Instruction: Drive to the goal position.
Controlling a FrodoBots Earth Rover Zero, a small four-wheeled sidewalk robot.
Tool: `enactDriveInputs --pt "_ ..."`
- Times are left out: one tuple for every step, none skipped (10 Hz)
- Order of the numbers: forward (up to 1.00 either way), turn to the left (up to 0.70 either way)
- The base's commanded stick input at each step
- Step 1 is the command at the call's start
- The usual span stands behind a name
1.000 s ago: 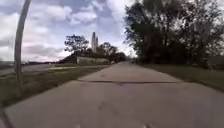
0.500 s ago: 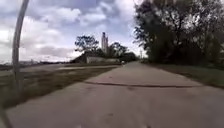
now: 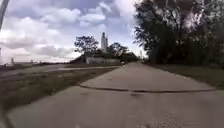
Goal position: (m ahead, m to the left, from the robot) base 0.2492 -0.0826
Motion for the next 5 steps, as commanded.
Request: enactDriveInputs --pt "0.7 0.0" --pt "0.7 0.0" --pt "0.7 0.0" --pt "0.7 0.0" --pt "0.7 0.0"
